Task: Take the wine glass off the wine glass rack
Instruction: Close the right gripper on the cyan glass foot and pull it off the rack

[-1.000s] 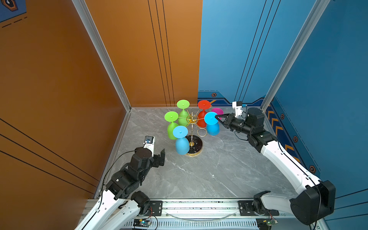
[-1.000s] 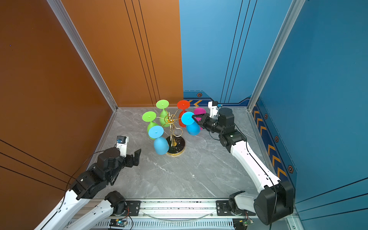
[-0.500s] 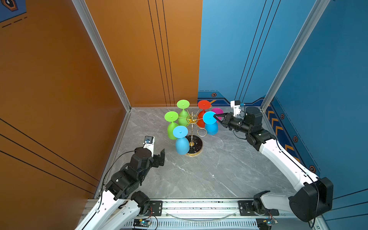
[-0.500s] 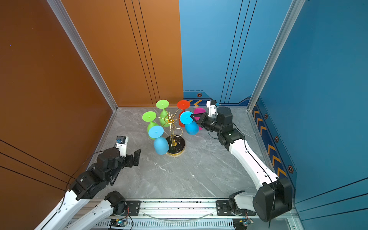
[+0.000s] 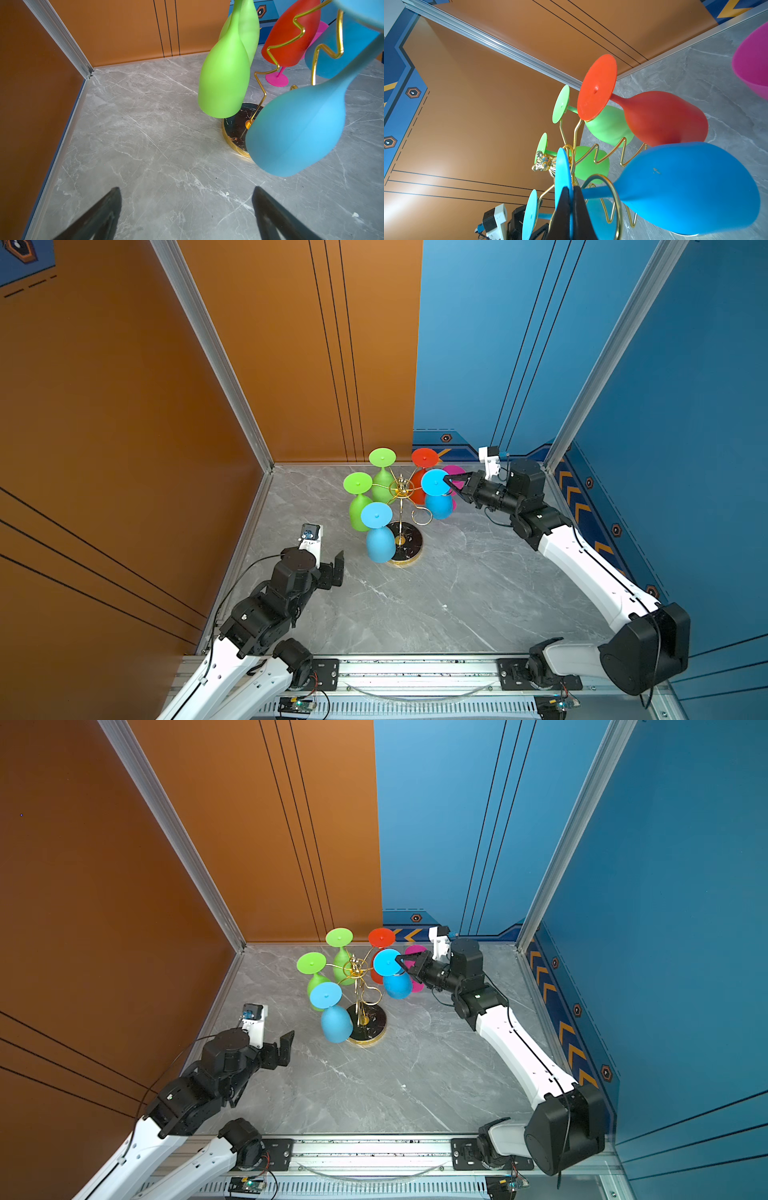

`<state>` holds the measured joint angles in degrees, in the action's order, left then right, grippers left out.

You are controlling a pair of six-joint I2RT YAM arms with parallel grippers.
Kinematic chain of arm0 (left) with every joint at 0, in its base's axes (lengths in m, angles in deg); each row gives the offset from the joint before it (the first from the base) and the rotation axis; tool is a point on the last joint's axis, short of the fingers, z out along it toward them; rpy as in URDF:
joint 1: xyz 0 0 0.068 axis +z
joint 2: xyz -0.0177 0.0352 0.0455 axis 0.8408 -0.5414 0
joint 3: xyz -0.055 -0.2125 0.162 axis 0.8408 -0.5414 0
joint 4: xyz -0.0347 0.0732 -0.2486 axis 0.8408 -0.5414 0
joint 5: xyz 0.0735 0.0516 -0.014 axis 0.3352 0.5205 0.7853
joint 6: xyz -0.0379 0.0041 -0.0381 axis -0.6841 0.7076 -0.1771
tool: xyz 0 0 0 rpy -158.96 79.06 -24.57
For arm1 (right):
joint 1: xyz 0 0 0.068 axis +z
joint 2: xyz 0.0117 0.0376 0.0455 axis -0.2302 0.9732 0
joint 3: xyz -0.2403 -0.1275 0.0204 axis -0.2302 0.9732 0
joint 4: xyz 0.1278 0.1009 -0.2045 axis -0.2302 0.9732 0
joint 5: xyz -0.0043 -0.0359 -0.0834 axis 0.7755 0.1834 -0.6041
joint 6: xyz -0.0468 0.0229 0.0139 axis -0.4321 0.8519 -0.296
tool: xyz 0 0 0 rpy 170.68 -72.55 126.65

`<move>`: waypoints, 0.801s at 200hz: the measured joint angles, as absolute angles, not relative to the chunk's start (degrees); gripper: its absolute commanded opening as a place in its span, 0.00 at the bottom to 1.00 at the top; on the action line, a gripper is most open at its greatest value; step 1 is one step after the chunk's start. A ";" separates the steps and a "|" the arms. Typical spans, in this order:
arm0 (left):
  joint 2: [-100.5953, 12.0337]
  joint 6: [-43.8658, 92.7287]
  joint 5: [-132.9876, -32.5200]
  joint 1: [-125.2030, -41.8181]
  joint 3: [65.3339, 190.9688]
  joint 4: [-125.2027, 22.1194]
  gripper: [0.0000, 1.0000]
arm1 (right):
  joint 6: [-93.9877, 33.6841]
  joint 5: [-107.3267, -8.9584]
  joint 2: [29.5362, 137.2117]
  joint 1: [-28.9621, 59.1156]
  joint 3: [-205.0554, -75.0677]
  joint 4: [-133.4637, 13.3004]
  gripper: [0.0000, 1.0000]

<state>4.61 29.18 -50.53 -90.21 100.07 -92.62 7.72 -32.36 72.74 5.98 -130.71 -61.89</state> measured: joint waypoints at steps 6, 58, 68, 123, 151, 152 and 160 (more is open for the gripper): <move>4.61 29.18 -50.53 -90.21 100.07 -92.62 0.98 | 7.72 -32.36 72.89 6.07 -130.84 -61.89 0.00; 4.67 29.18 -50.55 -90.21 100.07 -92.62 0.98 | 7.70 -32.14 73.70 7.08 -131.71 -61.89 0.00; 4.67 29.18 -50.55 -90.21 100.07 -92.62 0.98 | 7.70 -32.03 73.70 7.40 -131.71 -61.89 0.00; 4.67 29.20 -51.47 -90.21 100.07 -92.62 0.98 | 7.13 -31.25 73.68 8.15 -131.82 -61.76 0.00; 4.89 29.20 -52.80 -90.15 100.07 -92.62 0.98 | 5.99 -30.85 72.83 8.15 -131.82 -60.44 0.00; 4.93 29.20 -52.89 -90.15 100.07 -92.62 0.98 | 5.99 -30.85 72.78 8.15 -131.82 -60.40 0.00; 5.11 29.20 -53.33 -90.17 100.07 -92.60 0.98 | 5.60 -30.85 72.15 8.15 -131.82 -59.70 0.00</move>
